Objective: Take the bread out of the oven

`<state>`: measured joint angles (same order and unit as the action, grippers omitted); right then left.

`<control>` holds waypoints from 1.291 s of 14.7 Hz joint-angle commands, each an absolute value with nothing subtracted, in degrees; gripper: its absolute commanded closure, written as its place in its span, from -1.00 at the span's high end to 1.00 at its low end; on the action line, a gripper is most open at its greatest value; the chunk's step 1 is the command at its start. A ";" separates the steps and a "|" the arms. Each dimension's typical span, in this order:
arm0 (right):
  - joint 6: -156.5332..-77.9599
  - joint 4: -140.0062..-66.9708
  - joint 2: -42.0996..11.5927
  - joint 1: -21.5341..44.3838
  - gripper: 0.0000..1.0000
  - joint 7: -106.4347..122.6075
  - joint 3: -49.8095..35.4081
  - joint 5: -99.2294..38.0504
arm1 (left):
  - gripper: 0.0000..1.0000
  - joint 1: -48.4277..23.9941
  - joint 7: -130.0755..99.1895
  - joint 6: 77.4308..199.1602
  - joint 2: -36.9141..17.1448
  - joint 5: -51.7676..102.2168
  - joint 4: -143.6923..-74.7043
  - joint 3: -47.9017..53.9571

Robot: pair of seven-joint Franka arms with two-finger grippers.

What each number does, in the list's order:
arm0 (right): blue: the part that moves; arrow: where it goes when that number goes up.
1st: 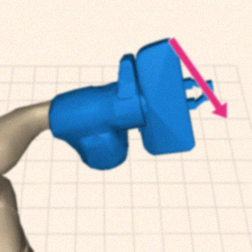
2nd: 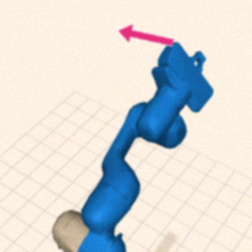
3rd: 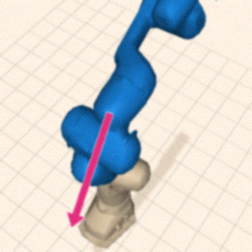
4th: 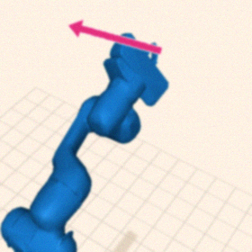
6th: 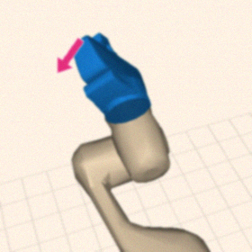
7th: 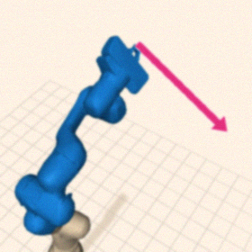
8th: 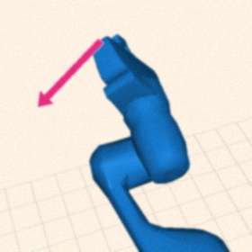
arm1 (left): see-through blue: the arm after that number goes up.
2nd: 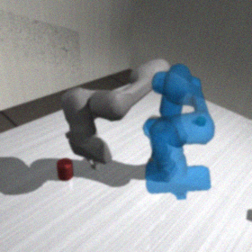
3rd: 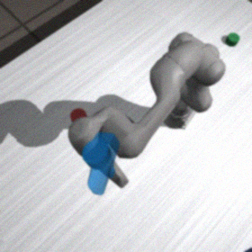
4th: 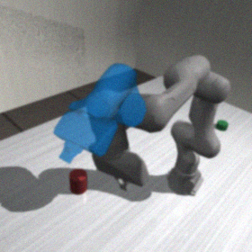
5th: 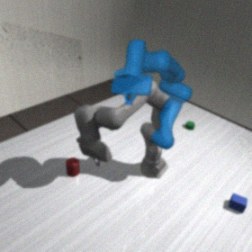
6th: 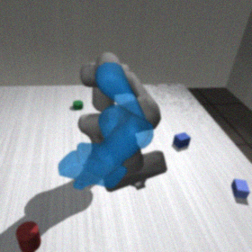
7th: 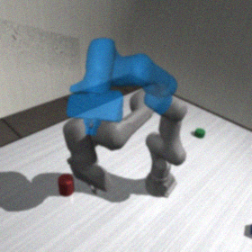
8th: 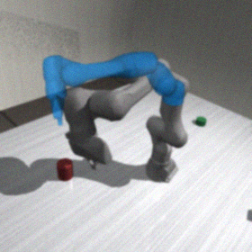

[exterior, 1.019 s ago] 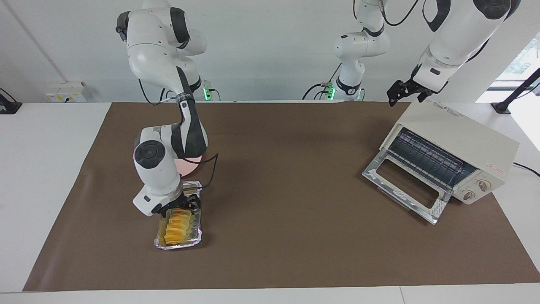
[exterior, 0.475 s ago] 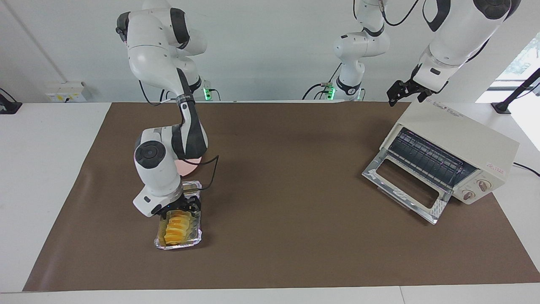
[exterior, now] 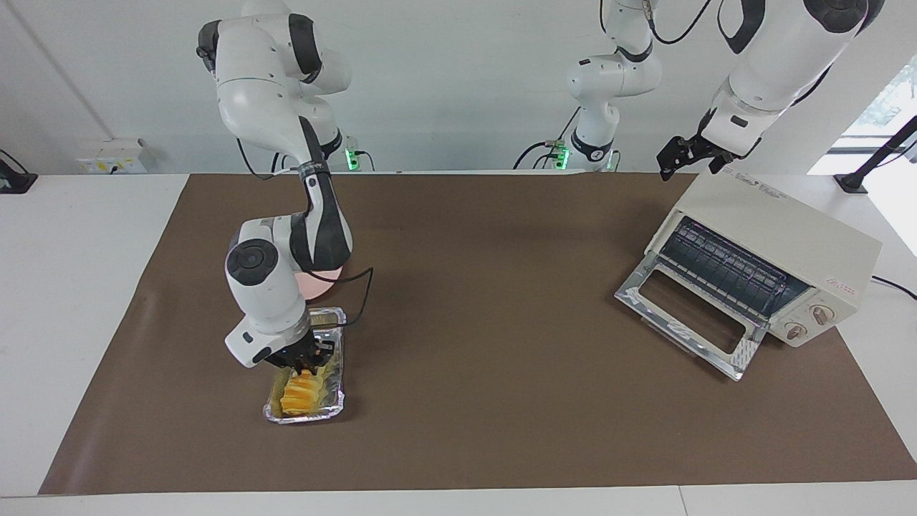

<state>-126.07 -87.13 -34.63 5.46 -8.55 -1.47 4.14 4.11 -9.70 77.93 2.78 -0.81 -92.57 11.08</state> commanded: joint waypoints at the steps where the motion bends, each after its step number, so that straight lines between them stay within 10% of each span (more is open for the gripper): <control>1: -126.04 -87.54 -34.54 4.66 -1.00 -7.47 -1.93 3.16 | 1.00 4.92 -9.58 78.66 4.04 0.00 -93.60 11.34; 12: -104.35 -88.32 -21.65 5.54 -1.00 -6.60 -2.29 3.08 | 1.00 4.92 -9.49 78.66 4.04 0.00 -93.60 11.34; 19: -116.16 -122.20 3.57 5.54 -1.00 -6.24 -2.29 1.41 | 1.00 4.92 -9.58 78.66 4.04 0.00 -93.60 11.34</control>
<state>-108.78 -106.64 -7.05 5.94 -7.39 -2.04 2.42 4.11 -9.70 77.93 2.78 -0.81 -92.57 11.08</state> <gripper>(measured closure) 0.916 0.000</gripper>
